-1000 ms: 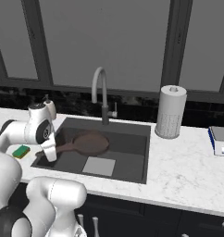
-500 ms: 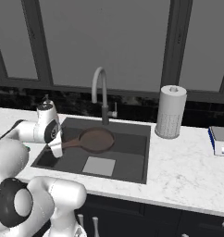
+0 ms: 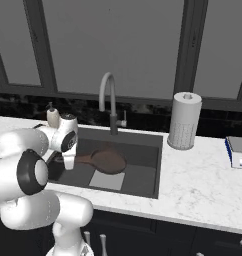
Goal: Pick the pan and sponge and place them into the sink. Then turn on the water.
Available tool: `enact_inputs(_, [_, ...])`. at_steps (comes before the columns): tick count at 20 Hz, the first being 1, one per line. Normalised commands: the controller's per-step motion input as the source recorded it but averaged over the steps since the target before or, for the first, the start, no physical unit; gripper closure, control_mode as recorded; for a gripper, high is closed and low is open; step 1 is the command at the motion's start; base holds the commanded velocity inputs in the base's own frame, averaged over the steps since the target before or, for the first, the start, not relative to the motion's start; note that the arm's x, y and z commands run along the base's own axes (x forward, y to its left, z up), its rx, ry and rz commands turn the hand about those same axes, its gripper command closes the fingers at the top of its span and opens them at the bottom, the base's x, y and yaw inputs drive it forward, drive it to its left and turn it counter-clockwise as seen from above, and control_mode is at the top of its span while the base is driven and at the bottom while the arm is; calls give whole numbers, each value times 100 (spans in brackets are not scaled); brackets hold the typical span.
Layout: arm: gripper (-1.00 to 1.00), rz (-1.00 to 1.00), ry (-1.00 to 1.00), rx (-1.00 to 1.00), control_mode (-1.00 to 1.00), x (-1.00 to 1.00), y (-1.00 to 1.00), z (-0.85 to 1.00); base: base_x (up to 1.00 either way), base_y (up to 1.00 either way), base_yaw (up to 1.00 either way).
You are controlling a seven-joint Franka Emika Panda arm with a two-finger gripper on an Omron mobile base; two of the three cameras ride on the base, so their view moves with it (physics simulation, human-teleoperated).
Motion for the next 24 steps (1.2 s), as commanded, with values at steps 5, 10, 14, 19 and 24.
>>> enact_inputs(5, [100, -9, 2, 2, -100, 49, 0, -35, 0, 0, 0])
enact_inputs(10, [100, -8, 0, -2, -100, 33, 0, -51, 0, 0, 0])
enact_inputs(14, [100, -3, -1, 0, -100, 24, 0, -65, 0, 0, 0])
enact_inputs(19, [100, -1, -1, 0, -100, 19, 0, -38, 0, 0, 0])
enact_inputs(24, [100, -1, 0, 0, -100, 20, 0, -22, 0, 0, 0])
